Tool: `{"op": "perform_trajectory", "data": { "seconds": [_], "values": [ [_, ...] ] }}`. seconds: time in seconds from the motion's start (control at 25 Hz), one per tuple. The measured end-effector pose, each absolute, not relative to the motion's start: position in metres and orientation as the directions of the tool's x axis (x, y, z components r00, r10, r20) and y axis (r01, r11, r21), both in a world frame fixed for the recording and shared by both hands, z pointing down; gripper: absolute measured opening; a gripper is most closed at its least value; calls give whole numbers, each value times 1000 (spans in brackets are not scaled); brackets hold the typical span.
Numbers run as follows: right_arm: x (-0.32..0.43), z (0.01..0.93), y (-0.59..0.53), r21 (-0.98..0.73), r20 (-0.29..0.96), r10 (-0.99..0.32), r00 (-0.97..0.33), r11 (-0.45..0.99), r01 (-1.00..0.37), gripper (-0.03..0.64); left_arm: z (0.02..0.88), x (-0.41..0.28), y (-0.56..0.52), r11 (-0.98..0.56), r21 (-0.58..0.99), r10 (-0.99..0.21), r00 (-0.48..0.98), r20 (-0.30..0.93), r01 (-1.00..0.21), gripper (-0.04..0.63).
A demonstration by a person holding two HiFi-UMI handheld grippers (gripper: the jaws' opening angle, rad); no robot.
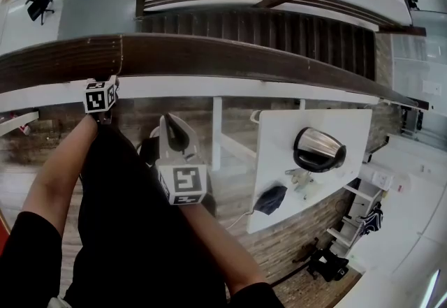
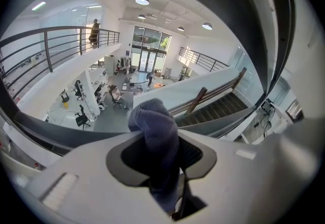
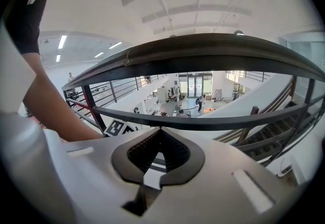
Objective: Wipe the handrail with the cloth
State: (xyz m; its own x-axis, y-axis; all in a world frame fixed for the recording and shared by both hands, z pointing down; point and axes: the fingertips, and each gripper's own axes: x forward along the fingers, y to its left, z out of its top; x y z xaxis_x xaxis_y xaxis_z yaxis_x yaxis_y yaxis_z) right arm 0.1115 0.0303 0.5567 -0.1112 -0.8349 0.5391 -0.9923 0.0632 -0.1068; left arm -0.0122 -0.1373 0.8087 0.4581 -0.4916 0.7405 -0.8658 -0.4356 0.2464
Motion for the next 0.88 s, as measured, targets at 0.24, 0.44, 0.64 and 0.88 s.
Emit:
{"op": "perform_trajectory", "data": {
  "seconds": [0.24,0.44,0.64,0.88],
  "values": [
    [116,563,37,-132,557,-822,-121,56,-990,2,807,0,-136,-441,235,-498,454,739,-866,115],
    [130,562,41,-127,562,-820,-109,45,-991,3,808,24,-131,-457,252,-476,474,741,-853,115],
    [135,564,44,-119,574,-811,-115,56,-991,3,807,42,-129,-467,259,-475,487,733,-845,115],
    [149,564,50,-75,596,-798,-94,61,-995,3,808,64,-123,-475,289,-463,516,721,-831,115]
  ]
}}
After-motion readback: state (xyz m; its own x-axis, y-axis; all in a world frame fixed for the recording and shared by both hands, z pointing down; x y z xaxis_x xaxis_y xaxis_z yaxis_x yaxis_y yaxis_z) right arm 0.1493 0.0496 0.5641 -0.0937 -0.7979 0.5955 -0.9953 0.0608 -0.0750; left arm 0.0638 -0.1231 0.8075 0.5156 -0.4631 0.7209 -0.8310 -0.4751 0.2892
